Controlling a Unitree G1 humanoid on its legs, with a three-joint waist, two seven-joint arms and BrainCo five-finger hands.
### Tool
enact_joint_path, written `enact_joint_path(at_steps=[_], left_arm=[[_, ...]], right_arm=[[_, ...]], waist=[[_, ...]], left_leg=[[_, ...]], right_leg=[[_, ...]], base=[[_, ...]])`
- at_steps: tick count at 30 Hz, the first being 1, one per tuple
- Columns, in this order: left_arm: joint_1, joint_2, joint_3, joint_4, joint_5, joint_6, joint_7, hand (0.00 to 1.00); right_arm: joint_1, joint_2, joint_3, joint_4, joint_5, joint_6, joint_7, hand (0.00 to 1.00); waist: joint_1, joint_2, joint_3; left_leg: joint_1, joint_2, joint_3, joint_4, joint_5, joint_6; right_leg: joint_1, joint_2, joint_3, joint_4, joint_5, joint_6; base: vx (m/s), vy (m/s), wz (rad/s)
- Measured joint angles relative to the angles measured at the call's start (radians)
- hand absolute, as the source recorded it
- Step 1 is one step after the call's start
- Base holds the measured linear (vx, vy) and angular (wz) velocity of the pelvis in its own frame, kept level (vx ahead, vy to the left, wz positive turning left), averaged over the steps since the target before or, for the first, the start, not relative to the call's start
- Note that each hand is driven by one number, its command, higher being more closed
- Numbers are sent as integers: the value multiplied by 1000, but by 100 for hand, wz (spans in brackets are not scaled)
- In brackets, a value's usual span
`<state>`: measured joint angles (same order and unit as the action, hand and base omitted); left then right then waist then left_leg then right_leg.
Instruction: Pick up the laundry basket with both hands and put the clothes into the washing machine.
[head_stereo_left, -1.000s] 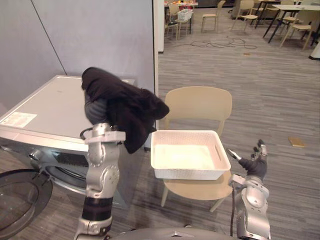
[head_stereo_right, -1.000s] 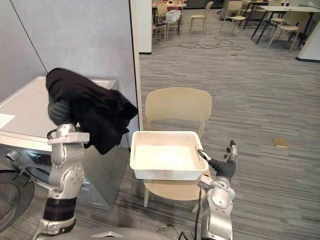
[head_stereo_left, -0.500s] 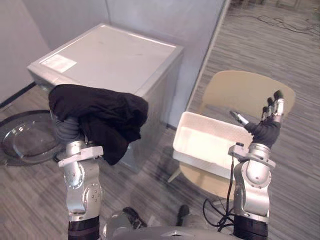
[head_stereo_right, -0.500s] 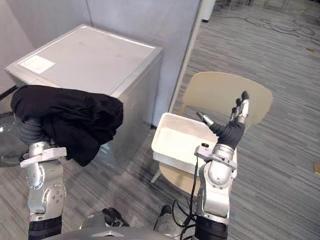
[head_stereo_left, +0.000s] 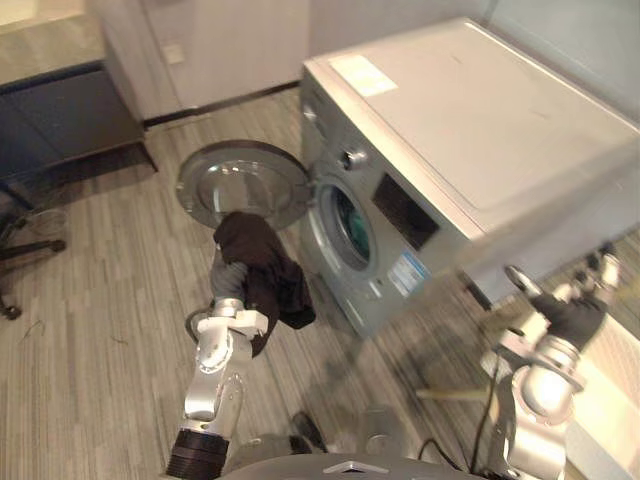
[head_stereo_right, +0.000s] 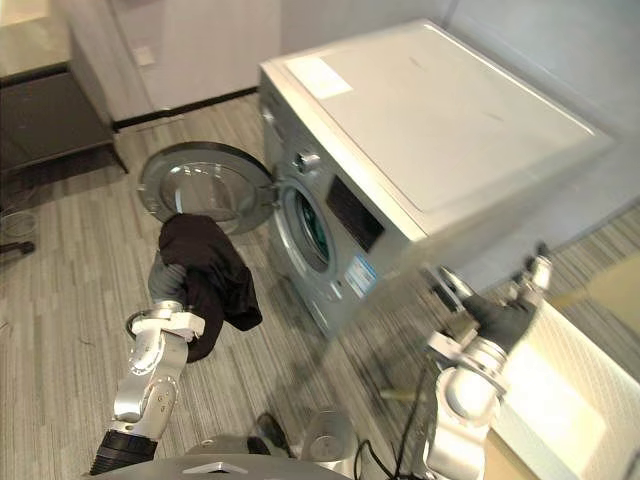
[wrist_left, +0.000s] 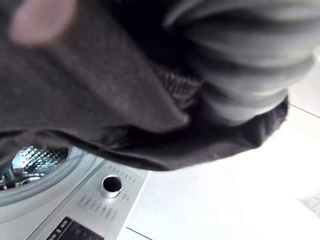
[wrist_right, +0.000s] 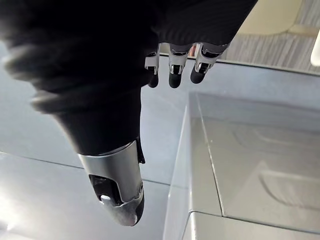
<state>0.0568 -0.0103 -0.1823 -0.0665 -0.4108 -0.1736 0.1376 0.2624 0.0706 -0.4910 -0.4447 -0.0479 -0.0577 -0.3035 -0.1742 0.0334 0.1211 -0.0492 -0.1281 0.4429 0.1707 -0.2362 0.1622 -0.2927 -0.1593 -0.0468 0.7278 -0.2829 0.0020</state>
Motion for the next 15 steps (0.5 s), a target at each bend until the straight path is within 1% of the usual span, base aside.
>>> enact_joint_path(at_steps=[1, 2, 3, 4, 5, 6, 7, 8, 9, 10, 11, 12, 13, 14, 15], left_arm=[[7, 12, -10, -2, 0, 0, -1, 100], [5, 16, -16, -2, 0, 0, -1, 100], [4, 18, -28, -3, 0, 0, -12, 100], [4, 18, -33, -3, 0, 1, -12, 100], [4, 15, -49, -3, -2, 6, -12, 100], [6, 12, -62, -10, -9, 7, -12, 100], [7, 8, -65, -5, -24, 8, -11, 100], [4, 1, -67, 5, -29, 11, -12, 100], [-2, -22, -70, 32, -32, 18, -12, 100], [8, -49, -75, 70, -41, 31, -13, 100], [19, -49, -81, 81, -43, 32, -14, 100], [56, -49, -94, 93, -58, 32, -17, 100], [105, -50, -102, 96, -70, 33, -21, 100], [125, -50, -103, 98, -74, 33, -23, 100], [146, -50, -103, 121, -79, 33, -31, 100]], right_arm=[[29, 1, -27, 11, -9, 2, -23, 0], [42, 1, -37, 28, -30, 2, -40, 0], [67, 2, -47, 107, -71, 20, -71, 0], [74, 2, -51, 153, -78, 25, -81, 0], [85, 3, -51, 255, -73, 40, -94, 0], [98, 4, -45, 371, -49, 48, -98, 0], [103, 5, -35, 476, 11, 53, -97, 0], [106, 6, -37, 522, 49, 50, -98, 0], [98, 6, -52, 579, 73, 49, -100, 0], [109, 7, -26, 729, 170, 58, -95, 0], [116, 11, -9, 763, 192, 60, -92, 0], [132, 17, 13, 807, 222, 61, -90, 0], [139, 18, 36, 824, 257, 58, -86, 0], [140, 18, 57, 828, 282, 52, -78, 0], [132, 14, 118, 843, 313, 44, -63, 0]], waist=[[-1, 0, 0], [-3, -1, 0], [-9, -5, 0], [-10, -5, 0], [-20, 5, -5], [-9, 0, -7], [3, -13, -14], [2, -14, -15], [-8, 21, -4], [-29, 16, 1], [-23, 3, 6], [-7, -11, 2], [8, -22, -9], [13, -21, -18], [34, -22, -27]], left_leg=[[36, -16, -15, -29, 5, 6], [52, -25, -26, -42, 4, 5], [91, -42, -44, -74, -1, -5], [104, -46, -48, -87, -3, -8], [127, -48, -55, -107, -6, -14], [155, -55, -38, -123, -8, -18], [167, -67, 15, -100, -26, -46], [168, -69, 41, -62, -46, -73], [157, -36, 59, 10, -83, -86], [76, 80, 172, 362, -97, -103], [48, 138, 229, 533, -86, -77], [23, 269, 309, 841, -53, -22], [-4, 376, 338, 1028, -22, -5], [-25, 423, 332, 1076, -16, -7], [-56, 501, 320, 1108, -15, -6]], right_leg=[[-37, 15, -67, 3, -3, -2], [-54, 8, -125, 2, -5, -10], [-90, -20, -302, -5, -11, -25], [-95, -30, -391, -15, -6, -34], [-84, -49, -532, -63, 21, -122], [-52, -50, -701, -123, 37, -181], [-22, -8, -798, -185, 20, -207], [-6, 23, -804, -239, 20, -228], [15, 41, -796, -264, 32, -224], [94, 46, -788, -318, 35, -179], [121, 45, -757, -319, 31, -166], [172, 47, -705, -319, 20, -145], [202, 54, -635, -329, 12, -130], [214, 61, -594, -340, 14, -124], [240, 64, -517, -371, 27, -104]], base=[[143, 75, 33], [262, 115, 38], [247, 102, 27], [326, 135, 42], [311, 133, 14], [382, 174, -13], [328, 147, -42], [257, 115, -30], [341, 227, 6], [350, 243, 6], [440, 281, -25], [349, 195, -94], [322, 205, -120], [280, 252, -161], [209, 223, -144]])
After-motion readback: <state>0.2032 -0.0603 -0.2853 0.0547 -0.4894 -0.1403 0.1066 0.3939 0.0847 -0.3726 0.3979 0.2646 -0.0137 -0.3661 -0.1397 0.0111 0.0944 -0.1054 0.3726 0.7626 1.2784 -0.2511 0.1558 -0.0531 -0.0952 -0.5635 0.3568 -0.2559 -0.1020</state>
